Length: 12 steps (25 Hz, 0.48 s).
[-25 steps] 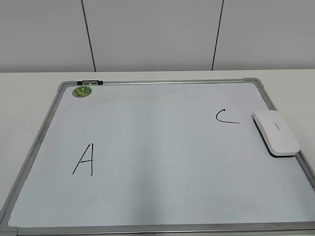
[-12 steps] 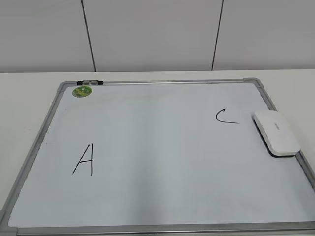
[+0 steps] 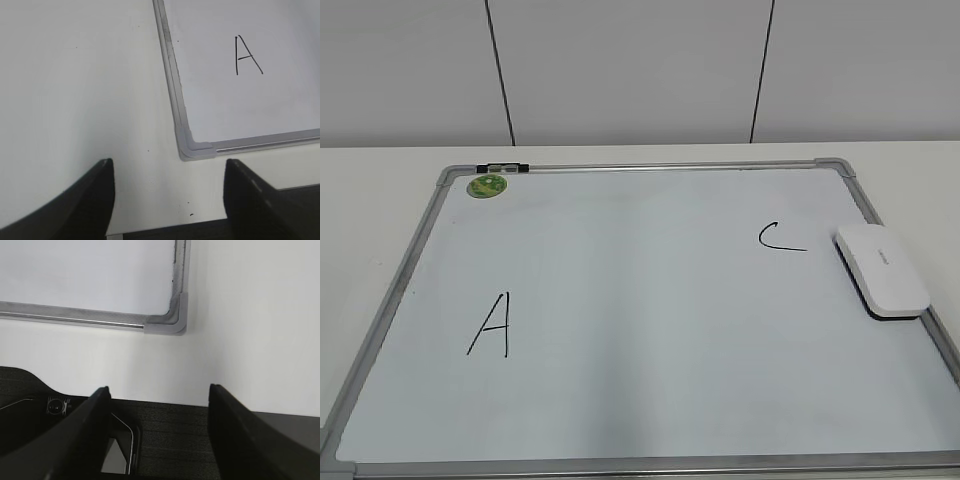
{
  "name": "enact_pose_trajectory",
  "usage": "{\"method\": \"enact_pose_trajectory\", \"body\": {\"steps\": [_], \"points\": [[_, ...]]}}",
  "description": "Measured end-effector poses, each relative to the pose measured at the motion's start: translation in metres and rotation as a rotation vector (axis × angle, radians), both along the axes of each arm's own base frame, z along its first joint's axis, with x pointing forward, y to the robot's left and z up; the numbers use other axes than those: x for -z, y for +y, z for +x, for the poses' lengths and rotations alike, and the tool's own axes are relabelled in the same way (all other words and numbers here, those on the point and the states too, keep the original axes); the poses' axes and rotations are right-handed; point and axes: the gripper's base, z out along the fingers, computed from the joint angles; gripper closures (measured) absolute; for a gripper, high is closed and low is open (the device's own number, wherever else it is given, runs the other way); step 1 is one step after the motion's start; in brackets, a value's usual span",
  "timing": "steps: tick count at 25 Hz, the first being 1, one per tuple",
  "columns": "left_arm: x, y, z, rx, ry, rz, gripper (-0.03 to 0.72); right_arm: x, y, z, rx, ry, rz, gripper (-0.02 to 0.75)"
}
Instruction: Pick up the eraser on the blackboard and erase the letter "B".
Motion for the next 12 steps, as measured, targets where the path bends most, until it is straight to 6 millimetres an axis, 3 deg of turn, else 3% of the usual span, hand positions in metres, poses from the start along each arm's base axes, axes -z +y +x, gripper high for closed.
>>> {"method": "enact_pose_trajectory", "body": {"steps": [7,12], "points": [[0.000,0.000,0.000,0.000,-0.002,0.000,0.207,0.000,0.000,0.000,0.000,-0.006,0.001,0.289],[-0.001,0.001,-0.008,-0.026,-0.052,-0.006,0.219,-0.006,-0.002,-0.015,0.008,-0.109,0.011,0.289]]}}
